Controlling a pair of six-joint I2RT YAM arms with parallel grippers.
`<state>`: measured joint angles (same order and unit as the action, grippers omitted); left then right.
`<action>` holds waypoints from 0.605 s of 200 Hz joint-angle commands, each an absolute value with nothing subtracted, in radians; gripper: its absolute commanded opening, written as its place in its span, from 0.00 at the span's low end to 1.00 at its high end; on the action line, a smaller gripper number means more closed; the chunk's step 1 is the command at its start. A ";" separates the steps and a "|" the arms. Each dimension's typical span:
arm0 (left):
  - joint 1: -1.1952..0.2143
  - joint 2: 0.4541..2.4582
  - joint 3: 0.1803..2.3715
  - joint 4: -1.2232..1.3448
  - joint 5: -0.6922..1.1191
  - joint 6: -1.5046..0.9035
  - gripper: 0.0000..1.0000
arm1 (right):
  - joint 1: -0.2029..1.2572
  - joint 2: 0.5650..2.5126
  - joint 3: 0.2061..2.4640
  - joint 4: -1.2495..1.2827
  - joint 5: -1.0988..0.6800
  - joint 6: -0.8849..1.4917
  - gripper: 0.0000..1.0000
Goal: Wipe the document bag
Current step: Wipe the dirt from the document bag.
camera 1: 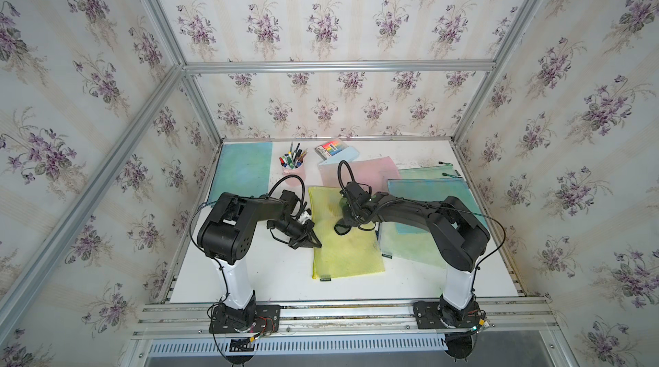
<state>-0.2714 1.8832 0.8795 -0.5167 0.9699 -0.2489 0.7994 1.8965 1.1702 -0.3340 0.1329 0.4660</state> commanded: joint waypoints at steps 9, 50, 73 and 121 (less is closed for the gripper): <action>-0.268 1.908 0.875 -0.544 0.903 -0.312 0.01 | 0.908 1.975 1.258 -0.424 0.151 0.418 0.12; -0.270 1.870 0.852 -0.570 0.874 -0.300 0.02 | 0.812 1.886 1.117 -0.439 0.221 0.449 0.11; -0.272 1.863 0.848 -0.560 0.877 -0.316 0.04 | 0.729 1.812 1.067 -0.372 0.150 0.417 0.12; -0.305 1.789 0.822 -0.564 0.963 -0.357 0.05 | 0.874 1.901 1.254 -0.378 0.034 0.360 0.12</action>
<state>-0.2855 1.8217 0.8352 -0.5064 0.9413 -0.3244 0.8410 1.8904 1.2289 -0.3485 0.0772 0.3969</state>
